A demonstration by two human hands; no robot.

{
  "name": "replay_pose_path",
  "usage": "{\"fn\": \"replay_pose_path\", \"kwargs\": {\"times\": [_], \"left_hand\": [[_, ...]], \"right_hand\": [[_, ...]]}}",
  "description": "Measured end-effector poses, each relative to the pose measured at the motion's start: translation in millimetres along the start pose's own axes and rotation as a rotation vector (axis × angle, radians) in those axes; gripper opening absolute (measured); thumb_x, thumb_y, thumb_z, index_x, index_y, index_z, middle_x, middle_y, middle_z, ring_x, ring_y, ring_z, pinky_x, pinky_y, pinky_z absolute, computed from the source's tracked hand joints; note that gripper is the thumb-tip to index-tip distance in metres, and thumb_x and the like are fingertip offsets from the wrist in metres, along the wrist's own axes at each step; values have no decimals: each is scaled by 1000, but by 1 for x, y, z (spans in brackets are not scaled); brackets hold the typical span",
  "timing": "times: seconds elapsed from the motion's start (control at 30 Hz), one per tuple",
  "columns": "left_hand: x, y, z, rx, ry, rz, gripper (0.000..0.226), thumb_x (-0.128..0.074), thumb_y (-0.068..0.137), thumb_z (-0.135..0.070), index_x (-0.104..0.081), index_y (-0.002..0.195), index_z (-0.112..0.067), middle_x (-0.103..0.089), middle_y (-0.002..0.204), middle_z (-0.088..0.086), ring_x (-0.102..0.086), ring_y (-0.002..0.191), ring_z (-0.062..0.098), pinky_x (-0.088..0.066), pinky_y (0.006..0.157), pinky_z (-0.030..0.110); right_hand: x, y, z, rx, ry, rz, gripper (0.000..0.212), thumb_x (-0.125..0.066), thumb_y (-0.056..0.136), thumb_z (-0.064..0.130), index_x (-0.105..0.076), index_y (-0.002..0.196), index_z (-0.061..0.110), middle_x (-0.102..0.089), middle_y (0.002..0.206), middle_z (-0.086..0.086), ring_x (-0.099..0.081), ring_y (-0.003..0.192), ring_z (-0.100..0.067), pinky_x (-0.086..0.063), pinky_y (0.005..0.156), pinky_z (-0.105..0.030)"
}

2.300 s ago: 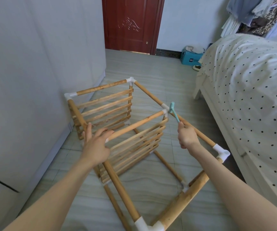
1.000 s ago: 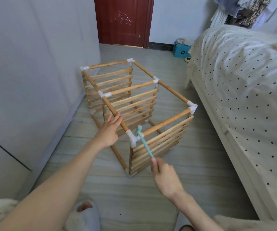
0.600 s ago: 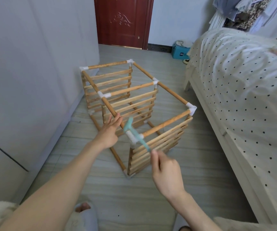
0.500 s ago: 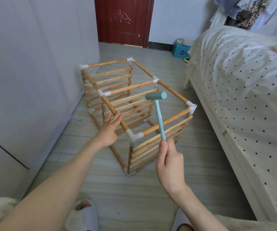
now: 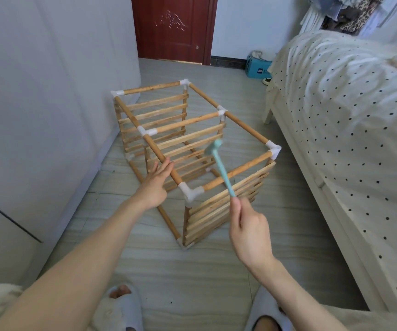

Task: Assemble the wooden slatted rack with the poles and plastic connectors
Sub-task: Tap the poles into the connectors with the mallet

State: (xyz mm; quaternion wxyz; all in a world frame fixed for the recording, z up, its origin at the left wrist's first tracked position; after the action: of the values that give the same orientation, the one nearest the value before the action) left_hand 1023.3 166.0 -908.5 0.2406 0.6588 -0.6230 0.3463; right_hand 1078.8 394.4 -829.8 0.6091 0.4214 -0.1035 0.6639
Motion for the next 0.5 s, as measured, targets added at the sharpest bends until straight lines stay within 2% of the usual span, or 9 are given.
{"fn": "replay_pose_path", "kwargs": {"times": [0.03, 0.07, 0.13, 0.17, 0.2, 0.27, 0.37, 0.43, 0.5], "left_hand": [[0, 0, 0, 5, -11, 4, 87, -35, 83, 22, -7, 151, -24, 12, 157, -12, 14, 144, 16, -5, 119, 42], [0, -1, 0, 8, -21, 6, 87, -35, 83, 22, -7, 151, -24, 12, 156, -12, 14, 144, 15, -4, 119, 41], [0, -2, 0, 4, -41, 4, 83, -36, 85, 20, -9, 150, -24, 11, 157, -12, 14, 144, 16, -2, 119, 40], [0, -3, -2, -6, -52, -4, 78, -37, 87, 16, -13, 150, -23, 10, 157, -12, 13, 145, 16, -2, 119, 41], [0, -3, -4, -18, -67, -20, 72, -37, 89, 12, -18, 149, -23, 8, 157, -11, 12, 145, 17, -2, 119, 41], [2, -4, -7, -21, -71, -70, 59, -36, 93, 5, -29, 144, -23, 2, 158, -8, 8, 146, 18, -4, 119, 44], [6, -4, -17, 13, 105, -152, 40, -31, 99, -9, -42, 136, -21, -11, 158, -2, 4, 146, 22, -4, 117, 51], [7, -4, -30, 55, 231, -200, 37, -27, 101, -16, -47, 131, -18, -25, 155, 1, 1, 146, 21, 1, 116, 51], [-5, -3, -56, 27, 324, -188, 39, -23, 102, -23, -51, 127, -18, -42, 145, 4, -11, 145, 21, 4, 116, 50]], "right_hand": [[6, 2, 8, 74, 2, -63, 32, -24, 97, 39, -39, 79, 18, -49, 50, -8, -50, 46, -38, -30, 45, -32], [1, 4, 14, 148, -75, -33, 33, -24, 98, 37, -42, 81, 16, -50, 50, -6, -52, 45, -36, -30, 43, -32], [-38, -6, 1, 131, -347, 299, 37, -22, 102, 37, -48, 103, 11, -66, 77, -13, -63, 73, -38, -40, 56, -37], [-52, -14, -19, 48, -415, 463, 38, -22, 102, 37, -48, 111, 12, -67, 94, -16, -61, 89, -39, -42, 67, -39], [-55, -18, -35, -29, -413, 541, 38, -22, 102, 38, -50, 112, 14, -66, 102, -17, -58, 97, -39, -41, 73, -38], [-43, -13, -41, -91, -255, 455, 35, -27, 102, 36, -56, 98, 16, -67, 95, -18, -58, 93, -39, -40, 74, -38], [-10, 2, -47, -135, 51, 181, 31, -30, 100, 29, -41, 71, 25, -54, 61, -7, -50, 64, -32, -39, 65, -41], [12, 14, -62, -223, 135, 1, 35, -30, 101, 26, -37, 66, 26, -43, 54, 4, -41, 56, -24, -36, 61, -39], [27, 23, -81, -347, 200, -113, 38, -28, 101, 26, -40, 65, 19, -42, 54, 4, -39, 53, -18, -34, 59, -36]]}}
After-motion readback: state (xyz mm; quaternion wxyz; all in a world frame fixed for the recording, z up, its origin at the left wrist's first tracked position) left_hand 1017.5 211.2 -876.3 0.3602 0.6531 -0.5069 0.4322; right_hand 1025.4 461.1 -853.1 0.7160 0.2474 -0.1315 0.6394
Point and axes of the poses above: each hand's wrist, its own y-axis towards the middle knuckle, its own x-axis out of the back of the hand, z = x × y, the point moved 9 cm from there along y, towards the middle knuckle
